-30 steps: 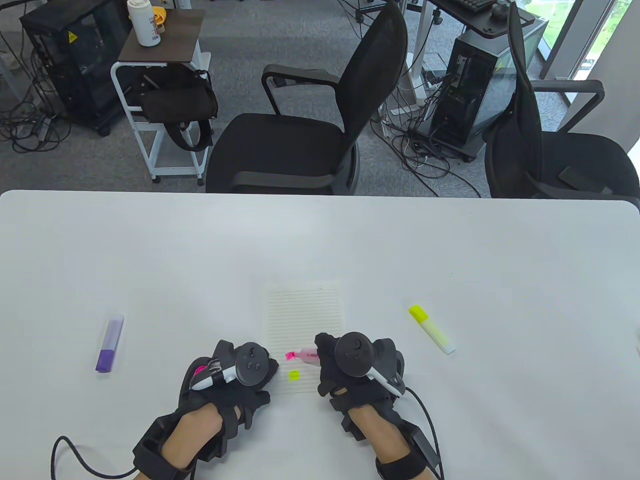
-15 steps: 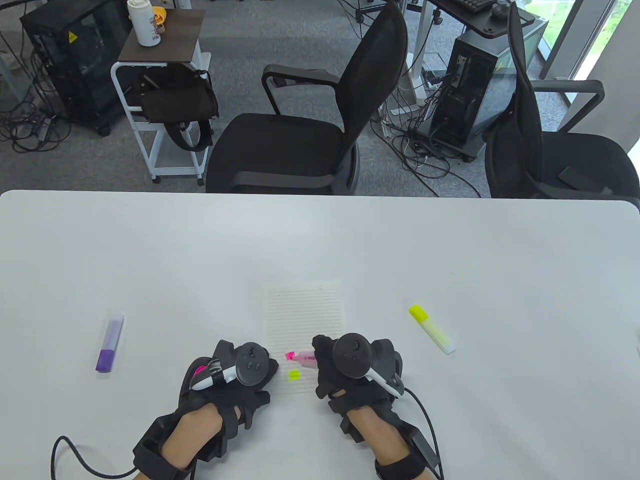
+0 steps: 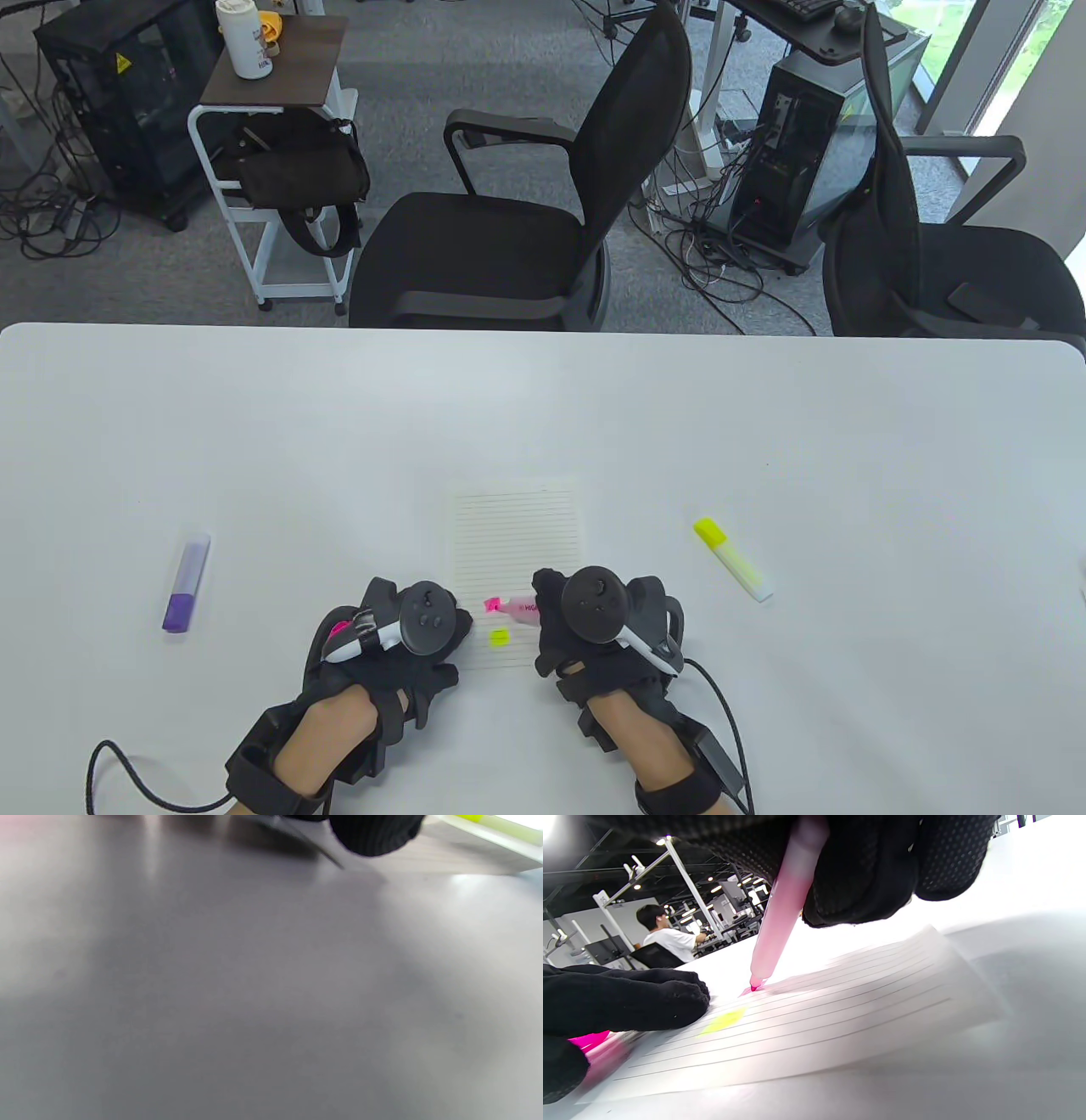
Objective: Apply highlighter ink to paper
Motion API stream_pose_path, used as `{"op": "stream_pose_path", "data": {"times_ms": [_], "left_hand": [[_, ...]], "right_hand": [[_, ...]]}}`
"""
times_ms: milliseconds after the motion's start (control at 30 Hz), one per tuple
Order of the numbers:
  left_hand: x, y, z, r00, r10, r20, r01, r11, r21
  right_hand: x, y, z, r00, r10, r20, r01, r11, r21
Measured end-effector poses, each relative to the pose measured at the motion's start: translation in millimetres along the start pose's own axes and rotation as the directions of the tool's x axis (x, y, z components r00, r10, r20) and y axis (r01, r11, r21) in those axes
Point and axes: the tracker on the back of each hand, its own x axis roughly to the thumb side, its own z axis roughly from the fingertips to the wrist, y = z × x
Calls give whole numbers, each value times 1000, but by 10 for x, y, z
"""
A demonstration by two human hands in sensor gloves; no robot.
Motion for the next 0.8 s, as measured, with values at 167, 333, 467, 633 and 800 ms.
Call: {"op": "stream_pose_path", "data": {"times_ms": [167, 333, 467, 633, 800], "left_hand": [[0, -1, 0, 1000, -1, 0, 1, 1000, 0], [0, -1, -1, 1000, -1, 0, 1, 1000, 0], [1, 0, 0, 1000, -2, 0, 2, 1000, -1], [1, -1, 0, 1000, -1, 0, 1, 1000, -1], [1, -2, 1, 1000, -1, 0, 1, 1000, -1]], "right_hand": [[40, 43, -6, 1000, -6, 31, 5, 1000, 15], [7, 16, 1, 1000, 0, 0, 0, 1000, 1], [41, 76, -5, 999, -16, 29, 16, 1000, 1], [25, 52, 0, 1000, 17, 8, -17, 999, -42], [12, 56, -2, 1000, -9, 15, 9, 1000, -15]]}}
